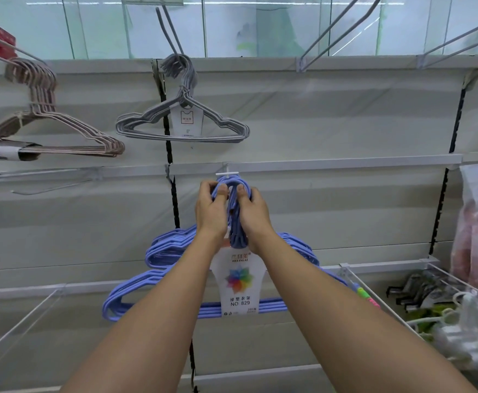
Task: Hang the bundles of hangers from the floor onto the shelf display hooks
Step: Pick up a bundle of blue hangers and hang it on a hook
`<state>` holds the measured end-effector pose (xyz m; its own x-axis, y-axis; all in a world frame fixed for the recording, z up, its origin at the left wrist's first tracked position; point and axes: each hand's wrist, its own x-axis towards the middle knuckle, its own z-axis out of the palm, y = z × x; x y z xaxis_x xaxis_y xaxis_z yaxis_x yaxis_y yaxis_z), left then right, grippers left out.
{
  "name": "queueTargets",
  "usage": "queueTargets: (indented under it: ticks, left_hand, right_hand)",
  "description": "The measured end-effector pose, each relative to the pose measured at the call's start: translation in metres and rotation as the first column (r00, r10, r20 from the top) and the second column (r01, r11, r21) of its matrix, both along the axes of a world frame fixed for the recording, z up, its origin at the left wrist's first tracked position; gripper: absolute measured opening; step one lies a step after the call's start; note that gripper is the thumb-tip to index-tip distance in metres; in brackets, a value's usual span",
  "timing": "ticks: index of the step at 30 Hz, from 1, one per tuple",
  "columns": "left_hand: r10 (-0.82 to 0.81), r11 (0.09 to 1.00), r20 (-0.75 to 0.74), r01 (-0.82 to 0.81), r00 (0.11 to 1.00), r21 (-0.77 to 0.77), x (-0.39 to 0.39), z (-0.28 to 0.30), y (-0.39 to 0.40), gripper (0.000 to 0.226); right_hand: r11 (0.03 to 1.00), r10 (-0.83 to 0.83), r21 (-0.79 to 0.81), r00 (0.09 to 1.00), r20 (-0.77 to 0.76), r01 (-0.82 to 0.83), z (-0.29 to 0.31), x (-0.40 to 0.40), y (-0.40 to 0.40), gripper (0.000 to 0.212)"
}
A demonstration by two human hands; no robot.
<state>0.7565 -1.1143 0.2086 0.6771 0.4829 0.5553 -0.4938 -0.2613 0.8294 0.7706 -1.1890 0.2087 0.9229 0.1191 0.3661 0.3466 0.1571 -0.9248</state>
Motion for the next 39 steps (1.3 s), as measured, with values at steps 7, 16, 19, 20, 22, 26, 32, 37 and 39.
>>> queueTargets:
  ticks: [7,16,19,20,22,26,32,37,39]
  left_hand:
    - [0.01,0.999,-0.096,-0.013,0.995,-0.03,0.013,-0.013,0.001,0.025]
    - [0.273,0.834,-0.333,-0.05,0.902,0.549,0.002,-0.071,0.024,0.055]
    - [0.424,0.653,-0.275,-0.081,0.863,0.753,0.011,-0.084,0.029,0.048]
    - [0.438,0.633,-0.268,-0.083,0.858,0.77,0.014,-0.084,0.031,0.044]
    - [0.445,0.604,-0.256,-0.077,0.858,0.794,0.019,-0.083,0.035,0.041]
    - [0.469,0.611,-0.29,-0.069,0.834,0.789,0.031,-0.083,0.042,0.044]
    - [0.499,0.593,-0.273,-0.093,0.823,0.8,0.043,-0.082,0.044,0.046]
    - [0.525,0.58,-0.259,-0.118,0.81,0.806,0.051,-0.081,0.043,0.043]
    - [0.543,0.578,-0.27,-0.12,0.795,0.807,0.053,-0.08,0.042,0.044]
  right_hand:
    - [0.981,-0.044,-0.188,0.999,-0.009,0.042,-0.011,0.017,0.002,0.033]
    - [0.381,-0.089,-0.813,0.893,0.442,0.44,-0.081,0.031,-0.031,0.041]
    - [0.385,-0.13,-0.824,0.908,0.398,0.416,-0.071,0.037,-0.027,0.037]
    - [0.391,-0.113,-0.829,0.914,0.389,0.401,-0.07,0.04,-0.028,0.038]
    - [0.392,-0.055,-0.834,0.915,0.399,0.387,-0.073,0.042,-0.032,0.042]
    - [0.382,-0.077,-0.822,0.901,0.427,0.423,-0.08,0.046,-0.029,0.046]
    - [0.309,-0.149,-0.818,0.874,0.463,0.486,-0.08,0.059,-0.016,0.051]
    - [0.305,-0.172,-0.82,0.875,0.453,0.484,-0.078,0.068,-0.012,0.053]
    - [0.307,-0.183,-0.821,0.876,0.446,0.482,-0.076,0.068,-0.012,0.054]
